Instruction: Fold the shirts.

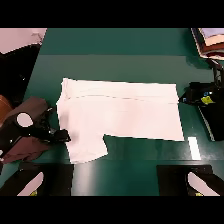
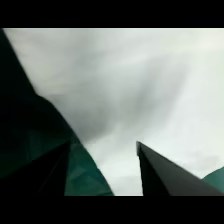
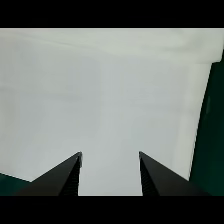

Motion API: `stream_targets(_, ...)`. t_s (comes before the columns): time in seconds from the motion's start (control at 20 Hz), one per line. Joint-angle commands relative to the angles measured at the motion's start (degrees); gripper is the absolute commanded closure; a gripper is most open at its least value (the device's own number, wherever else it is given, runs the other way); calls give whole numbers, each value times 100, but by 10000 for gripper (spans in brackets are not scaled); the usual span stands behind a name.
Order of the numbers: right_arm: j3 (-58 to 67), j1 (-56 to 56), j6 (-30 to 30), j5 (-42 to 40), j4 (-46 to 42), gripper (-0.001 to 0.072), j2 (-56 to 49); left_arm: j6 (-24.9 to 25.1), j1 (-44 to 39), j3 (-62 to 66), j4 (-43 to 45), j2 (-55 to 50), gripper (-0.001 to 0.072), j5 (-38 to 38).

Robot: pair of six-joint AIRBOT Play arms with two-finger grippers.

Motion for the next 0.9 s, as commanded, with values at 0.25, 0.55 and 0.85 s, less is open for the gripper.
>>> stream_targets(0.25,-90,-70,-26,278,-190,289,90,339,-7,-66,-632,50,687,173)
stream_targets(0.55,-1832,-2015,-439,640,-181,214,7,317,-7,614,-391,660,687,-254)
stream_targets(0.85,-2828,-3073,-798,289,505,213,-979,317,-7,649,-400,660,687,-227)
